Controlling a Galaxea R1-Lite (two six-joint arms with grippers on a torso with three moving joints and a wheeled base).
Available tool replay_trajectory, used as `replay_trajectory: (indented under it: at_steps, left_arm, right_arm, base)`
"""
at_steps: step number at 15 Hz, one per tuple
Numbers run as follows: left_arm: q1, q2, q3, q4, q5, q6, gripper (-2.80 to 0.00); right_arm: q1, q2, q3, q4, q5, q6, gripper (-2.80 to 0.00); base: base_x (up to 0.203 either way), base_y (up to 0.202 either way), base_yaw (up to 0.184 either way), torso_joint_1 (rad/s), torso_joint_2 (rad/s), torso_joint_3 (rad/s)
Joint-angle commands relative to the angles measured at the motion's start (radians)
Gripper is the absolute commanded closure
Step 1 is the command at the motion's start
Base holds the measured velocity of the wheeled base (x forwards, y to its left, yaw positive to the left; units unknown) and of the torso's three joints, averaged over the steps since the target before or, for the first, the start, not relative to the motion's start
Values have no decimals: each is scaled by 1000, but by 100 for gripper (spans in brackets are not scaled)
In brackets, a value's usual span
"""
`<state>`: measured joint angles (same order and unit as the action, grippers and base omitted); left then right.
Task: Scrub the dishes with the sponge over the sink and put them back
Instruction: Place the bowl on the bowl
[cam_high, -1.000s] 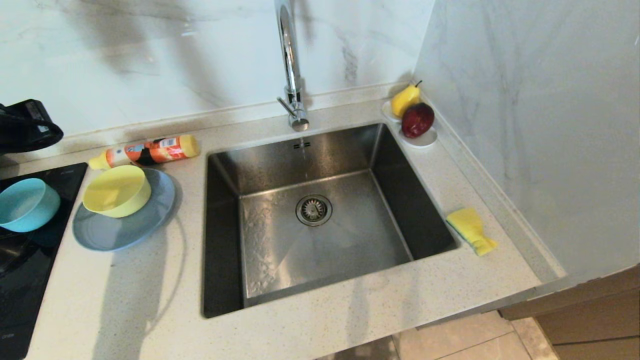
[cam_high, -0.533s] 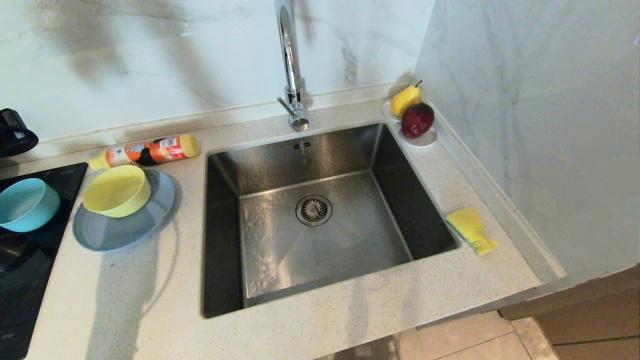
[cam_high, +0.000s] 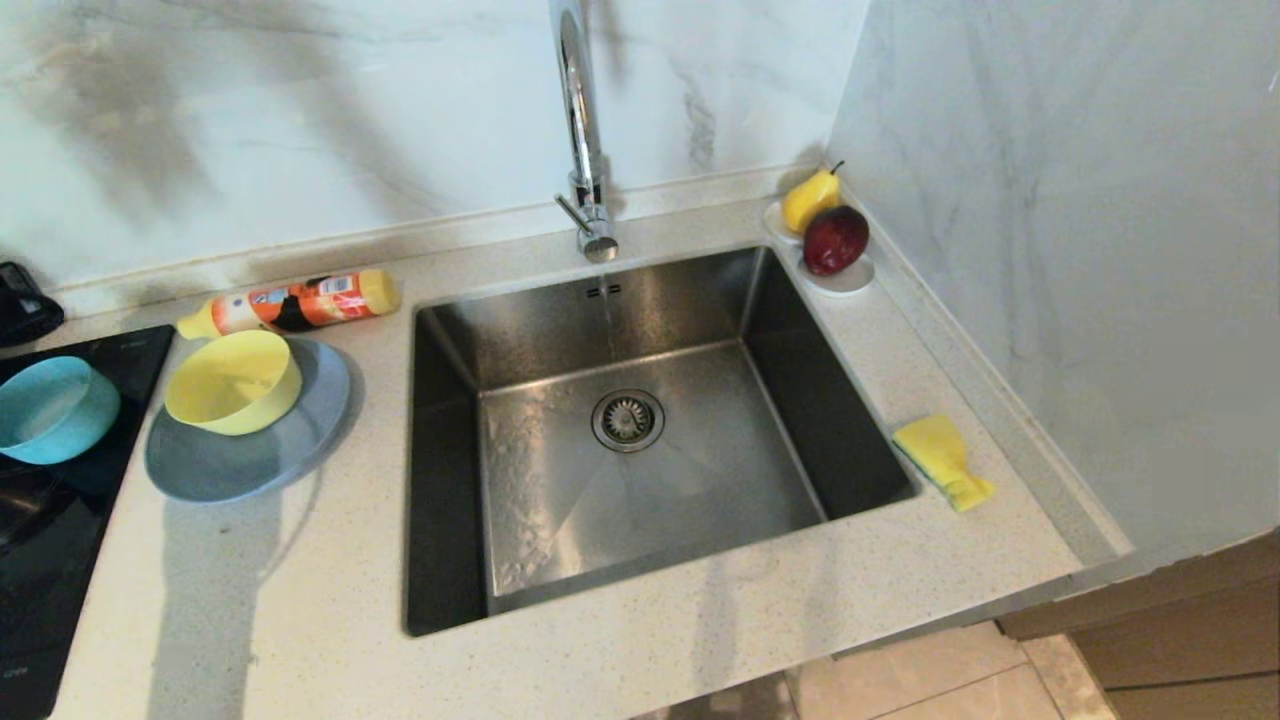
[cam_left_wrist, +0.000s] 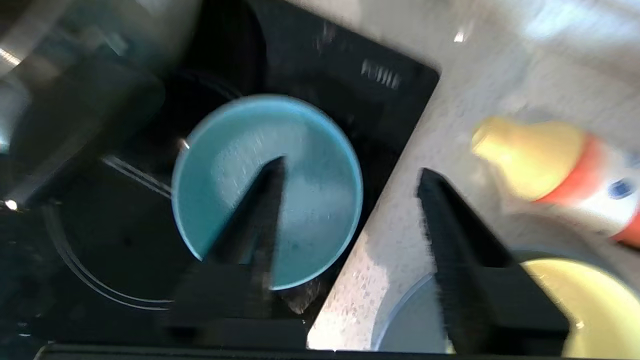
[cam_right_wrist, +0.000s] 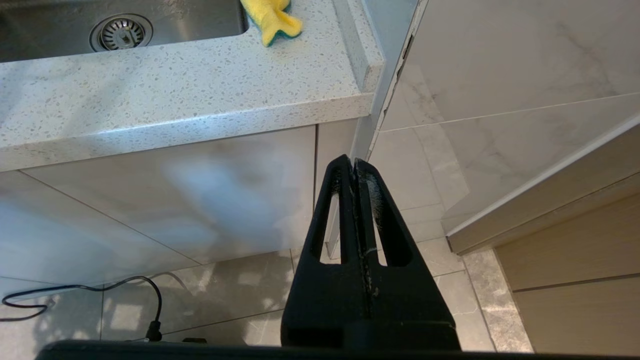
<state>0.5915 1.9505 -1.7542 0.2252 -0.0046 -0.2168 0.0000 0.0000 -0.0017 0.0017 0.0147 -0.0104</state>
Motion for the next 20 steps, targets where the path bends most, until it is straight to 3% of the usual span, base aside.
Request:
replay_trajectory:
  at_steps: [1, 14, 20]
  left_arm:
    - [13, 55, -13, 23, -35, -9, -280]
    - [20, 163, -99, 33, -158, -27, -280]
    - [20, 204, -122, 85, -184, -12, -280]
  right_arm:
    - [0, 2, 0, 0, 1, 0, 0]
    - [0, 2, 0, 0, 1, 0, 0]
    - [0, 2, 0, 0, 1, 0, 0]
  base:
    - [0, 0, 0, 0, 0, 0]
    - [0, 0, 0, 0, 0, 0]
    - [0, 0, 0, 0, 0, 0]
